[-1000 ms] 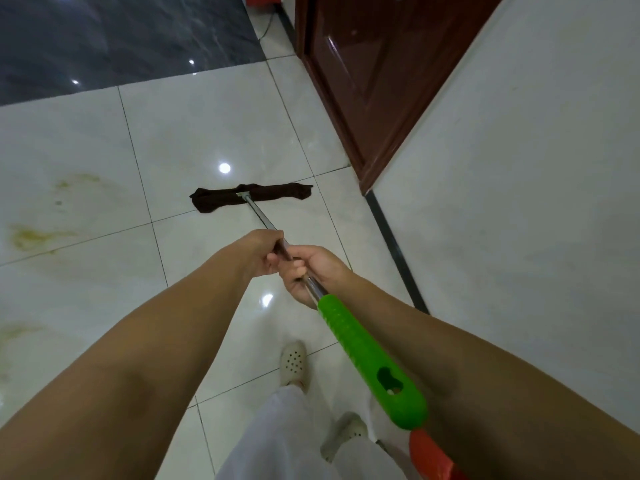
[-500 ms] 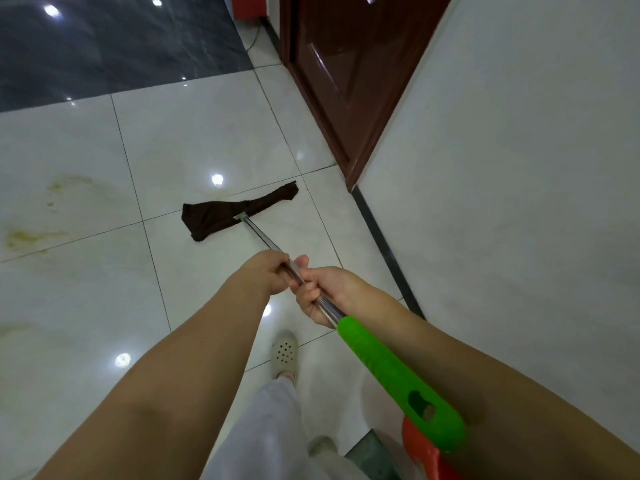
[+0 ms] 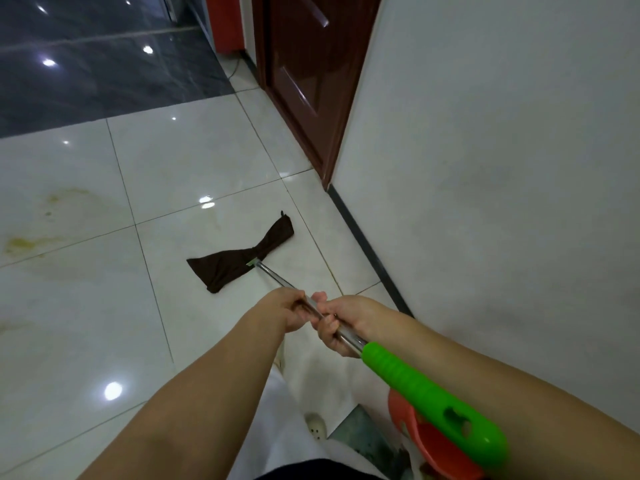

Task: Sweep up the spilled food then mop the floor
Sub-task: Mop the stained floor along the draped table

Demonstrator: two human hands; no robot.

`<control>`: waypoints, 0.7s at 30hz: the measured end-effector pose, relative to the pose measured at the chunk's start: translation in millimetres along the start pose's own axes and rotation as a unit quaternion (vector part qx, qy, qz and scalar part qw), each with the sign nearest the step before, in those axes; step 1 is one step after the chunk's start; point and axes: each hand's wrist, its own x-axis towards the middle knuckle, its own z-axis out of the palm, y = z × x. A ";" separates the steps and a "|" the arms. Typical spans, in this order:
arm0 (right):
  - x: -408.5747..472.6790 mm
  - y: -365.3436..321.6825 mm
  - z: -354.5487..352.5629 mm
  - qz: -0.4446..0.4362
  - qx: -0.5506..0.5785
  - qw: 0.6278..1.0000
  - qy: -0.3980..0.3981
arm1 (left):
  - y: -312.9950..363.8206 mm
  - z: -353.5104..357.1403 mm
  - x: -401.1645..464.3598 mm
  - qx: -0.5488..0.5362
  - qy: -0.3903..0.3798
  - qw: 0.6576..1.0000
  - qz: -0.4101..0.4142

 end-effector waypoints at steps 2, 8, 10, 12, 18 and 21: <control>-10.5 13.5 -4.1 -0.006 -0.002 1.000 0.016 | -14.5 -0.5 -9.8 -0.005 -0.023 1.000 0.005; -33.9 33.6 5.7 -0.016 -0.046 0.999 0.014 | -34.1 -9.5 -32.8 -0.059 -0.051 0.997 -0.001; -39.2 36.0 12.3 -0.017 -0.053 0.998 0.013 | -35.3 -14.4 -39.1 -0.070 -0.054 0.996 -0.001; -44.2 38.8 18.2 -0.017 -0.056 0.998 0.008 | -34.9 -20.5 -45.3 -0.076 -0.058 0.995 0.006; -40.3 45.3 33.0 -0.011 -0.014 1.000 -0.017 | -32.1 -39.8 -46.7 -0.085 -0.030 0.995 0.039; -24.2 51.8 40.8 -0.015 0.004 1.000 -0.016 | -34.7 -50.0 -37.8 -0.080 -0.008 0.996 0.033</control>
